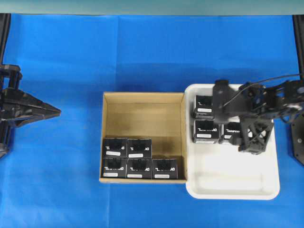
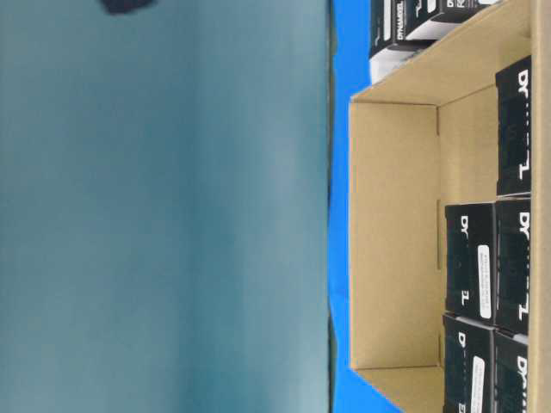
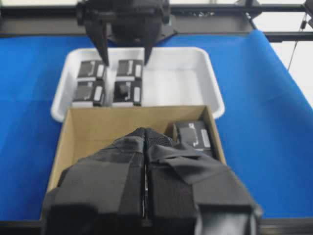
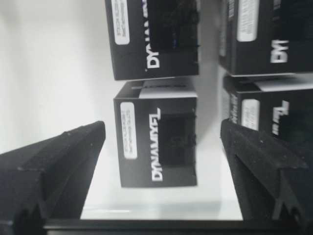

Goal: Pick the box from inside the cardboard box.

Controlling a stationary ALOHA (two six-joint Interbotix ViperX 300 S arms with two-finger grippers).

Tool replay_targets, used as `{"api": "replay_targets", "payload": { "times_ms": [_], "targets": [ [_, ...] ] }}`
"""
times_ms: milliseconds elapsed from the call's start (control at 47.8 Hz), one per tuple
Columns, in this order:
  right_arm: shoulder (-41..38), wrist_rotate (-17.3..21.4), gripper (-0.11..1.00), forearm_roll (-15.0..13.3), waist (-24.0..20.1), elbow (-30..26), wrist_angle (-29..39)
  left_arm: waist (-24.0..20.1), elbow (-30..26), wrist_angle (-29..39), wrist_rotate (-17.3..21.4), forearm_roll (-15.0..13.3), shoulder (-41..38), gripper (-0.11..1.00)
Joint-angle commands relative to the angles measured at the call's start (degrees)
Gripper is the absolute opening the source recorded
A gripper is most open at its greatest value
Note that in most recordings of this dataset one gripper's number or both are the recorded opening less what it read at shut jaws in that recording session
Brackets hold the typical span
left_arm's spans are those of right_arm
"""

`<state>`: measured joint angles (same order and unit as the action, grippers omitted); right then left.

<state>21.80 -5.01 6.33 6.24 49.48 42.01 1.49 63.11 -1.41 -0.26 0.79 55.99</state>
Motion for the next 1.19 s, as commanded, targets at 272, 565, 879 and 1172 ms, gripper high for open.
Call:
{"api": "replay_targets", "payload": {
  "times_ms": [272,565,879,1172],
  "targets": [
    [13.89,0.09,0.96,-0.09,1.23,1.93,-1.93,0.00,-1.49,-0.35,0.09,0.18,-0.44,-0.04],
    [23.20,-0.18,0.96,0.09,1.05,4.57,-6.94,0.00,-1.41,0.44,0.18,0.18,-0.44,-0.04],
    [28.39,-0.09,0.96,0.09,-0.44,6.77,-15.38,0.00,-1.41,0.70,0.18,0.18,-0.18,-0.04],
    [30.41,0.00,0.96,0.09,-0.79,7.56,-17.84,-0.09,-1.41,0.70,0.18,0.18,-0.09,-0.04]
  ]
}}
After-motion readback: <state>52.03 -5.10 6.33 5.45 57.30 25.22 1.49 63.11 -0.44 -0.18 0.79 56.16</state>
